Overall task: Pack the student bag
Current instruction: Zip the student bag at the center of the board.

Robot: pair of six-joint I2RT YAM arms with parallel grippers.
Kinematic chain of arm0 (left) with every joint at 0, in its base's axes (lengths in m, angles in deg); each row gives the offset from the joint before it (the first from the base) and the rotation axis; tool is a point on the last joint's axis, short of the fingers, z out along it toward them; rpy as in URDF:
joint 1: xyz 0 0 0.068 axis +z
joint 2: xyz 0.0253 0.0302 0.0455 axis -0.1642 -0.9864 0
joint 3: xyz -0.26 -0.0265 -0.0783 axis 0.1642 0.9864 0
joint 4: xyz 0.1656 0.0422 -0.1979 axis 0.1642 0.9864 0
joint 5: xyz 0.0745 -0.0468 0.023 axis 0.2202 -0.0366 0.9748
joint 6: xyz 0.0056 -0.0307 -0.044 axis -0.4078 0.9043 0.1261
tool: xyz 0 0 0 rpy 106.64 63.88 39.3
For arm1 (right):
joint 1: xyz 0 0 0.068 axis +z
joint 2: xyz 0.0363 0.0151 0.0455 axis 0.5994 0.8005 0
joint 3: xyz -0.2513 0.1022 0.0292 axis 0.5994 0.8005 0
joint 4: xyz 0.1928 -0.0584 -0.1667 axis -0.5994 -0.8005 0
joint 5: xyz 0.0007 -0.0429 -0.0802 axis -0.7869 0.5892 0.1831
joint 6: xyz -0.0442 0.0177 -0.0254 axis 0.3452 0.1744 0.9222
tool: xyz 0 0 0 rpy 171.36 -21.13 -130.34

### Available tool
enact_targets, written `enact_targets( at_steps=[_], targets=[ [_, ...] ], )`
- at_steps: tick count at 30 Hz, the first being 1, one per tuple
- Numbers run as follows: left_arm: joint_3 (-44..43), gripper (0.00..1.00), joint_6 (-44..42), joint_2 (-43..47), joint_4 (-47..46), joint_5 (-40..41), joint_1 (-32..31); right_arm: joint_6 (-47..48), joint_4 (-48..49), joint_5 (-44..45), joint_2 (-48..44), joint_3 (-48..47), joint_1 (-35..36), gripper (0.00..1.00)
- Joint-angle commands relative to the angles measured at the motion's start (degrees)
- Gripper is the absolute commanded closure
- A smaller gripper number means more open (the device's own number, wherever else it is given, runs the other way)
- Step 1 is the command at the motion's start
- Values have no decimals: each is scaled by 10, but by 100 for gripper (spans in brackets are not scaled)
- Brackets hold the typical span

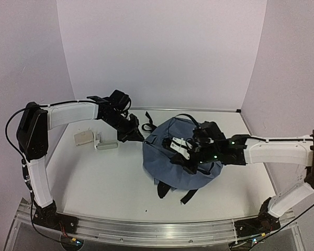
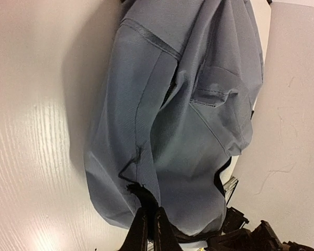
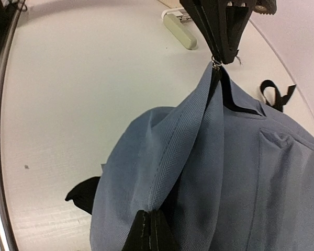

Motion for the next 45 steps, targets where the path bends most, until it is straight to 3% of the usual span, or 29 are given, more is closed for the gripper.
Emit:
enact_targets(
  at_steps=[1, 5, 6, 9, 10, 13, 16, 20, 26, 36, 39, 43, 45],
  targets=[
    [-33, 100, -22, 6, -16, 52, 34, 168, -135, 36, -129, 103, 3, 100],
    [7, 100, 5, 15, -81, 8, 13, 247, -136, 80, -202, 174, -30, 99],
    [8, 100, 6, 14, -90, 3, 3, 245, -138, 85, -203, 172, -37, 92],
    [0, 100, 15, 2, -105, -10, -33, 189, -154, 48, -182, 112, -40, 37],
    [1, 100, 21, 0, -113, -13, -41, 157, -158, 23, -172, 87, -40, 25],
    [2, 100, 32, -3, -126, -21, -59, 71, -162, -54, -130, 2, -39, 20],
    [8, 100, 40, 2, -137, -26, -67, -6, -155, -101, -81, -66, -37, 22],
    [26, 100, 50, 17, -161, -44, -68, -72, -109, -99, -28, -103, -21, 31],
    [48, 100, 66, 41, -189, -72, -69, -101, -46, -63, 34, -117, -10, 46],
    [73, 100, 80, 54, -237, -140, -72, -122, 26, 18, 90, -109, 1, 61],
    [74, 100, 81, 54, -241, -154, -72, -120, 30, 25, 98, -109, 1, 73],
    [65, 100, 79, 43, -246, -171, -72, -116, 25, 36, 102, -105, 1, 100],
    [49, 100, 66, 32, -224, -165, -72, -113, 18, 35, 91, -96, 2, 100]
  ],
)
